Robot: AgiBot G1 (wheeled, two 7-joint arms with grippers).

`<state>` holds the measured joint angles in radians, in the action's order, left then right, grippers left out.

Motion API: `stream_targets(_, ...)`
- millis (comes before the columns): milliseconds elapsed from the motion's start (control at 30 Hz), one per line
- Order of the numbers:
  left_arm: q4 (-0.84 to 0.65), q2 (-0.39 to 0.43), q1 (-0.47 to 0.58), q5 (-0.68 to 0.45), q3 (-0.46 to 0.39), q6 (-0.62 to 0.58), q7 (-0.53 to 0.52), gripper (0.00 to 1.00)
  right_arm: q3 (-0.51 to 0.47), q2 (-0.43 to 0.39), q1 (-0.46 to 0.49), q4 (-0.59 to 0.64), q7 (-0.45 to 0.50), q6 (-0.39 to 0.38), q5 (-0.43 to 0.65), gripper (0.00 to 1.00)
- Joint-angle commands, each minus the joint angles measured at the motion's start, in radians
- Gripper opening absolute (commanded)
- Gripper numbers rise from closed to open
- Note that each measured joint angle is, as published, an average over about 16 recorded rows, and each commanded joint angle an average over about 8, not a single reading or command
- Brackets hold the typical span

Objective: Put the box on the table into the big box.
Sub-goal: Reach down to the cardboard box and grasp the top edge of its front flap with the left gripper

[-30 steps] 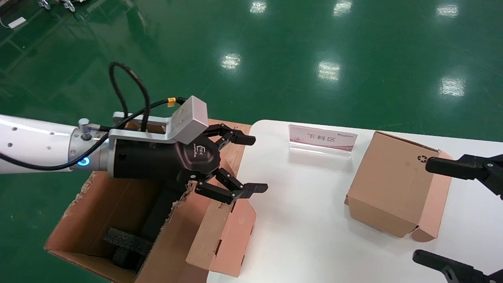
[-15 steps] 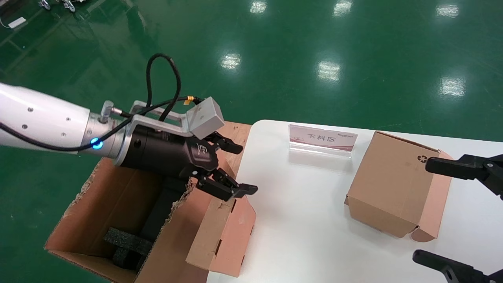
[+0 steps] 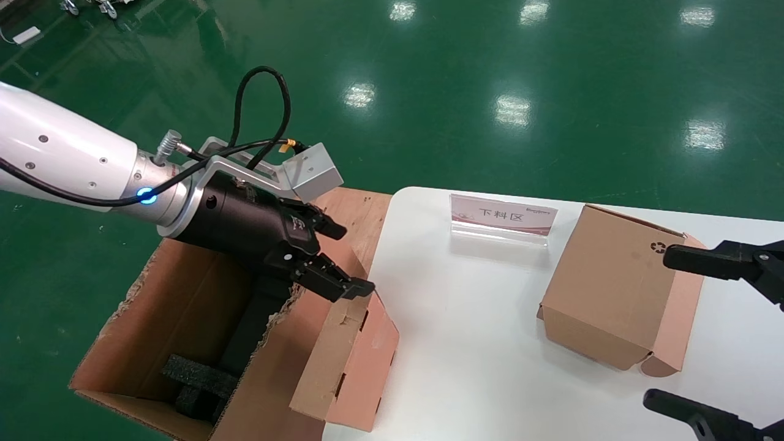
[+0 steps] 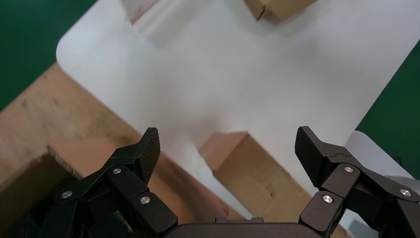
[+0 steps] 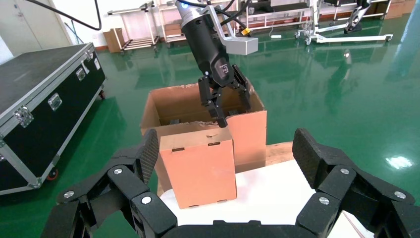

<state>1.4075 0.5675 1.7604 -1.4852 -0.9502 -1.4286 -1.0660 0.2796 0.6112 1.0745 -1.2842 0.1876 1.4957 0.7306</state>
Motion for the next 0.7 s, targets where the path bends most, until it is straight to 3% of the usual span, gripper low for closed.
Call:
stream_targets(33, 0.002, -0.001, 0.029, -0.006, -0.035, -0.007, -0.026, 1.00, 0.000, 0.000, 0.000, 0.000, 0.000, 0.000, 0.000, 1.00)
stream_targets(700, 0.017, 0.095, 0.302, 0.023, -0.447, -0.069, -0.295, 1.00, 0.000, 0.000, 0.000, 0.000, 0.000, 0.000, 0.000, 1.00)
